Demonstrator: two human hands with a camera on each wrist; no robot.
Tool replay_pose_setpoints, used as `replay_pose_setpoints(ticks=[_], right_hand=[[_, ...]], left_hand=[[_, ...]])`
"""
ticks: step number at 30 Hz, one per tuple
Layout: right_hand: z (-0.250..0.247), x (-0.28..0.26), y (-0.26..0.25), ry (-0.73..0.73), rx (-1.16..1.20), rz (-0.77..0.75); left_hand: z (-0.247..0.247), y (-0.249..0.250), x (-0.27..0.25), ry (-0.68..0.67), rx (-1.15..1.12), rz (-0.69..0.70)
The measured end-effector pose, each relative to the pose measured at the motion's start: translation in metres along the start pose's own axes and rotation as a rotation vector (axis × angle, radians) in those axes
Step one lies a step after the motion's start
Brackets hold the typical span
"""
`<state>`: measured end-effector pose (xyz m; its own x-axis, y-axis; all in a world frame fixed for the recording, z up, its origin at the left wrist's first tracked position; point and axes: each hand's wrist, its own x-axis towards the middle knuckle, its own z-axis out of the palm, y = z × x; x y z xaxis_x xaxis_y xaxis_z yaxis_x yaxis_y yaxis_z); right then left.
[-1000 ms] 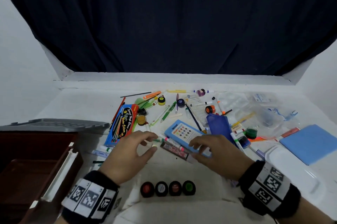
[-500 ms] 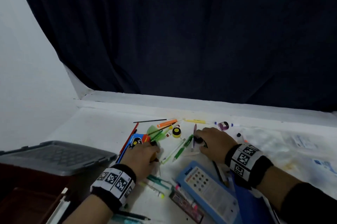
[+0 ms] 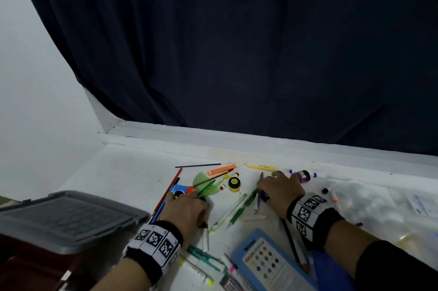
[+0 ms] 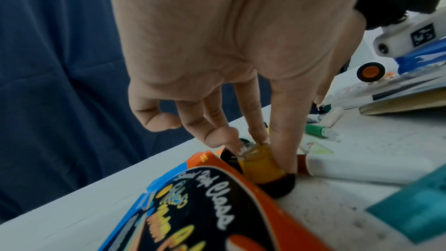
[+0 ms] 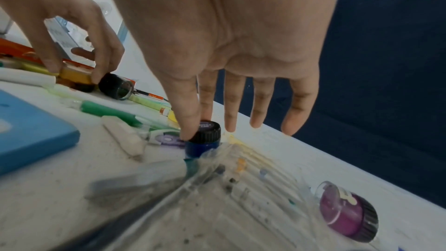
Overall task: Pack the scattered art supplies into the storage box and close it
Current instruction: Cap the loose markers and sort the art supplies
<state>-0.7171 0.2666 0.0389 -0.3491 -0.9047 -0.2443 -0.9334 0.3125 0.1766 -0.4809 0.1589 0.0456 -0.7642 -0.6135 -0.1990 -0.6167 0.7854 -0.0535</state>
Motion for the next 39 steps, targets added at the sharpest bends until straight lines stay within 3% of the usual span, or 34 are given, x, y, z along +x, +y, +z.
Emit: replay_pose_setpoints(ticks=[7,11,16,20,23,25,30,33,39], right_hand=[[-0.012,-0.026,-0.003,0.155,0.009,-0.006],[-0.030,-0.057,-0.009,0.337,0.086,-0.029],[-0.041,-0.119,-0.026,0.561,0.217,-0.077],[-0.033,-0.170,-0.045,0.671,0.260,-0.063],[-0.021,-0.205,-0.057,0.668,0.347,-0.037],[-0.011,-0.227,-0.062,0.634,0.472,-0.027],[0.016,-0.275,-0.072,0.505,0.796,0.026],[0.033,-0.291,-0.076,0.354,0.764,0.026],[0.062,-0.307,-0.076,0.147,0.621,-0.012]], left_hand=[[-0.017,0.001,-0.018,0.162,-0.134,0.043],[-0.035,0.003,-0.042,0.282,-0.487,0.130],[-0.047,0.016,-0.089,0.454,-0.768,0.211],[-0.042,0.030,-0.122,0.428,-1.080,0.223],[-0.036,0.047,-0.143,0.295,-1.292,0.230],[-0.027,0.058,-0.156,0.200,-1.302,0.273],[0.005,0.085,-0.177,0.112,-1.033,0.437],[0.021,0.101,-0.184,0.135,-0.822,0.549],[0.041,0.124,-0.185,0.096,-0.628,0.560]])
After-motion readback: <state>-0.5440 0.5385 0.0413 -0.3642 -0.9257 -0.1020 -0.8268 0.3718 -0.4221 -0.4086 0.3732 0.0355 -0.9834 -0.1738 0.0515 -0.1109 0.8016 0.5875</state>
